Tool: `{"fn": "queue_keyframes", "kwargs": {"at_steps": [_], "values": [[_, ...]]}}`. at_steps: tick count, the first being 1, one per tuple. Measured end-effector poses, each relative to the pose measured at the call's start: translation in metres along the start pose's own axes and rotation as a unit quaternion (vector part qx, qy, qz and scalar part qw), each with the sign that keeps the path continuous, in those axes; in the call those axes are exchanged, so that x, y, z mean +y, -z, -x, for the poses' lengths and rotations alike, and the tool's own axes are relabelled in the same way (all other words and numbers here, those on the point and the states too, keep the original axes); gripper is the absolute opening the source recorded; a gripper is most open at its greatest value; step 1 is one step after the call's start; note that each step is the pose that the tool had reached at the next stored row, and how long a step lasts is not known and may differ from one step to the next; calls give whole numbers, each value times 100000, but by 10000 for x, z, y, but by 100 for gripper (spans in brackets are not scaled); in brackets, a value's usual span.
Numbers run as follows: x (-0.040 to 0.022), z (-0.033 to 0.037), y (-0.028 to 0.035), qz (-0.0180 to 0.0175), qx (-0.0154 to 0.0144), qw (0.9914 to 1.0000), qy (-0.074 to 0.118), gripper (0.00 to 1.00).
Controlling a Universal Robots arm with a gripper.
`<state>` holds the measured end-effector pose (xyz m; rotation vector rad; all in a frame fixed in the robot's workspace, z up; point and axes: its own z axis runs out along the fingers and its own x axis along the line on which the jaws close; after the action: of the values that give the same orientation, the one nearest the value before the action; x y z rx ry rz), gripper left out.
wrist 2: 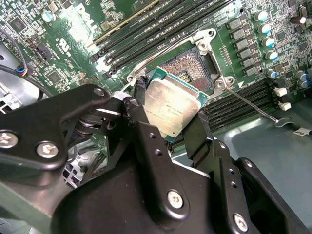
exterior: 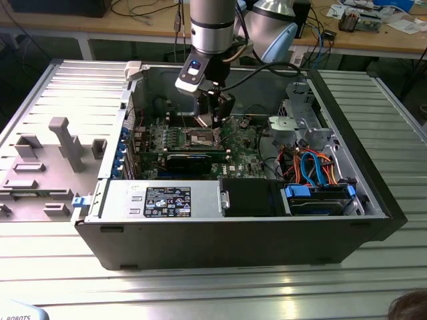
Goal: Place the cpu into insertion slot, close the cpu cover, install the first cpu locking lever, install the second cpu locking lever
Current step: 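Place the cpu into insertion slot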
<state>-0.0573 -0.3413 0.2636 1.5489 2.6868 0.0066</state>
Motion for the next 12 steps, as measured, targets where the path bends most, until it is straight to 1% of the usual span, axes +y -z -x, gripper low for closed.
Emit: {"fn": "queue_keyframes", "kwargs": {"at_steps": [12], "values": [[0, 0, -6, -73, -85, 99992, -1264, 55]]}}
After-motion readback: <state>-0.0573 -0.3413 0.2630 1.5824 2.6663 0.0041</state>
